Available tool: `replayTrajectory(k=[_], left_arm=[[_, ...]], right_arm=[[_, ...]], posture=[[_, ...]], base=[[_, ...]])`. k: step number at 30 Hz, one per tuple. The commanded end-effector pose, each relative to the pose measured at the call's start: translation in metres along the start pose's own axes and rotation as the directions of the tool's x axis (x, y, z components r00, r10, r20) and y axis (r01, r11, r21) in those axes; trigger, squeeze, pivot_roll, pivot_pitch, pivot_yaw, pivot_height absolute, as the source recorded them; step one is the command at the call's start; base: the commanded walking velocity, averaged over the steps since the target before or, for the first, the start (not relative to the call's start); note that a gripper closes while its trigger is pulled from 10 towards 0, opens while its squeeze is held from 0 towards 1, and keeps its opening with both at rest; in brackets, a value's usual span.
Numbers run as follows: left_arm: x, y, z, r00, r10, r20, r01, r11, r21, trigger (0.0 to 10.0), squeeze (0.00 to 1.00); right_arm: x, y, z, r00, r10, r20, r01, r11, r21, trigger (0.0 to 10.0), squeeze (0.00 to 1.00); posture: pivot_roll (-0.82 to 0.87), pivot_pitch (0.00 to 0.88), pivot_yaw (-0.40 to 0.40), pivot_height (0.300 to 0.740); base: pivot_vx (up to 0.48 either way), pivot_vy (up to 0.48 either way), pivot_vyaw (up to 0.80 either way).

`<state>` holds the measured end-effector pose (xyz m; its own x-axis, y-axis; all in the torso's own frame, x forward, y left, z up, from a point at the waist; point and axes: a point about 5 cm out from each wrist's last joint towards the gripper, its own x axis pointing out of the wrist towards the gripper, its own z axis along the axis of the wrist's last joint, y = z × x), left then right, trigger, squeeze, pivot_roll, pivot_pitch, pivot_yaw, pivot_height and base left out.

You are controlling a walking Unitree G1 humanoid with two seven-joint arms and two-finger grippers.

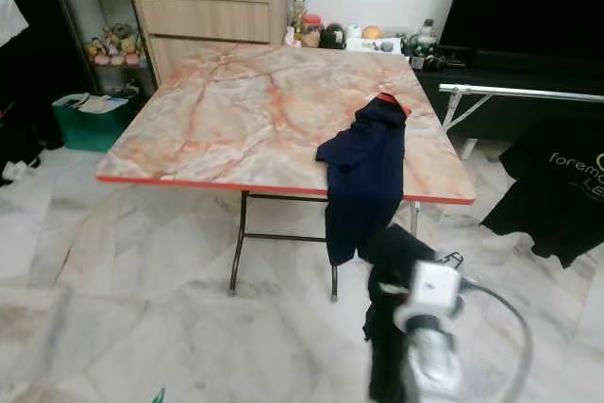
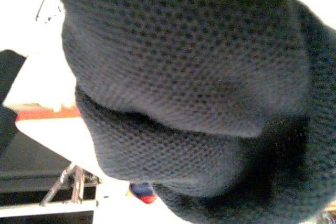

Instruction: Hang hanger

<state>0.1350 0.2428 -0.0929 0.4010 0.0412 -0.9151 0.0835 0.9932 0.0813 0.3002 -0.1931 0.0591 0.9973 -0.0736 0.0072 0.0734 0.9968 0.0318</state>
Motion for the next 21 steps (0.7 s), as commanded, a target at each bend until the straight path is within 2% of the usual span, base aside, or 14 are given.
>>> replayTrajectory(k=[1,5,7,12,15,16,18,21], left_arm=[[0.001,-0.004,0.006,1.000,-0.009,0.013,0.009,1.000,0.025,10.0,0.00],[0.001,-0.002,0.008,1.000,-0.002,0.018,0.001,1.000,0.025,10.0,0.00],[0.001,-0.002,0.007,1.000,0.000,0.017,0.000,1.000,0.024,10.0,0.00],[-0.001,0.003,0.001,1.000,0.012,0.009,-0.012,1.000,0.009,10.0,0.00],[-0.003,0.008,-0.006,1.000,0.017,-0.004,-0.016,1.000,0.008,10.0,0.00],[-0.003,0.008,-0.006,1.000,0.017,-0.004,-0.016,1.000,0.008,10.0,0.00],[-0.003,0.010,-0.008,1.000,0.019,-0.009,-0.019,1.000,0.007,10.0,0.00],[-0.004,0.007,-0.015,1.000,0.015,-0.021,-0.015,1.000,0.005,10.0,0.00]], right_arm=[[0.005,-0.008,0.013,0.999,-0.018,0.052,0.020,0.999,-0.027,10.0,0.00],[0.015,-0.003,0.040,0.988,-0.033,0.152,0.040,0.998,-0.043,10.0,0.00],[0.018,-0.002,0.047,0.983,-0.039,0.177,0.046,0.998,-0.038,10.0,0.00],[0.031,0.009,0.085,0.955,-0.018,0.296,0.031,0.999,-0.039,10.0,0.00],[0.042,0.010,0.112,0.933,-0.027,0.360,0.042,0.999,-0.034,10.0,0.00],[0.042,0.010,0.112,0.933,-0.027,0.360,0.042,0.999,-0.034,10.0,0.00],[0.047,0.010,0.126,0.919,-0.034,0.392,0.052,0.998,-0.034,10.0,0.00],[0.060,0.011,0.157,0.893,-0.023,0.450,0.043,0.998,-0.036,10.0,0.00]], posture=[[0.02,0.000,0.013,0.740],[0.04,0.000,0.012,0.740],[0.04,0.000,0.011,0.740],[0.06,0.000,0.007,0.740],[0.06,0.000,0.007,0.740],[0.06,0.000,0.007,0.740],[0.06,0.000,0.008,0.740],[0.05,0.000,0.006,0.740]], base=[[0.337,0.000,0.00],[0.339,0.000,0.00],[0.341,0.000,0.00],[0.341,0.000,0.00],[0.339,0.000,0.00],[0.341,0.000,0.00],[0.341,0.000,0.00],[0.341,0.000,0.00]])
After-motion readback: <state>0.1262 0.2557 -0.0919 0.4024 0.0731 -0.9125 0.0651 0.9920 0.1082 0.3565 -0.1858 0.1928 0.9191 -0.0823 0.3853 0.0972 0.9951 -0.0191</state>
